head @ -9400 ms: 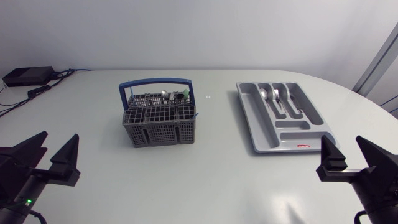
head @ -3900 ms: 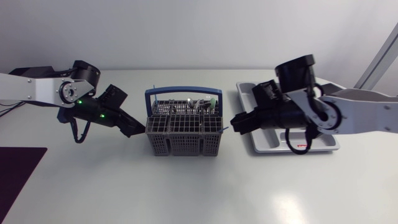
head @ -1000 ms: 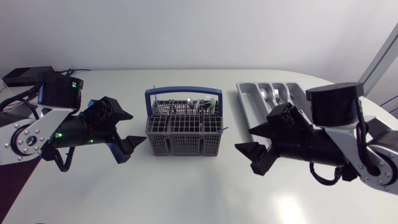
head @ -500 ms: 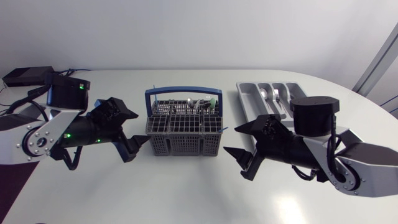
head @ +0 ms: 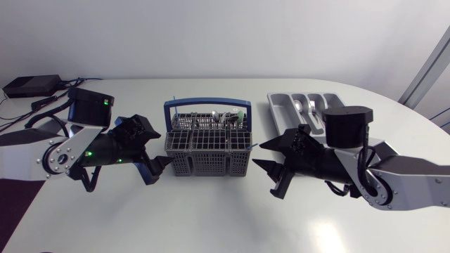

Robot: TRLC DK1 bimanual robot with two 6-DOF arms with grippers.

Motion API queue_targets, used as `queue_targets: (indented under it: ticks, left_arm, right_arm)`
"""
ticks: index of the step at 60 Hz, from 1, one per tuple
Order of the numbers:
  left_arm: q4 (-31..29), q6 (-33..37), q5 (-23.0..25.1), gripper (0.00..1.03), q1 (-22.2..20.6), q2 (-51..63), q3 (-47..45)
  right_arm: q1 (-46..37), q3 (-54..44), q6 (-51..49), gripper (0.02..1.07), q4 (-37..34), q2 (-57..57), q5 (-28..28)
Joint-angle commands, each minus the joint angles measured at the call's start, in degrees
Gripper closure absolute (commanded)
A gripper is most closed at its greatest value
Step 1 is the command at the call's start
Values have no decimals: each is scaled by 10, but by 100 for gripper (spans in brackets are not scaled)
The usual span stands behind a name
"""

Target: Unload the cutlery basket into the drawer organizer.

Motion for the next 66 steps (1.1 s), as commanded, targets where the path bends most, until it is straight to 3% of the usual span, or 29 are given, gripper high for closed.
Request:
queue_targets:
  ticks: [1,22,38,49,66]
  left_arm:
    - [8,-9,-1,6,-5,13,15]
    - [11,-8,-3,6,-5,13,16]
    - [13,-7,-3,6,-4,12,16]
    - [16,-7,-3,6,-4,11,13]
    - [17,-5,-3,6,-1,8,6]
  right_arm:
    - [-2,21,-11,54,9,20,-5]
    - [-1,50,-2,54,16,38,-3]
    - [6,53,-13,92,13,55,-2]
    - [11,55,-14,100,10,53,-2]
    - [18,61,-11,101,9,58,1]
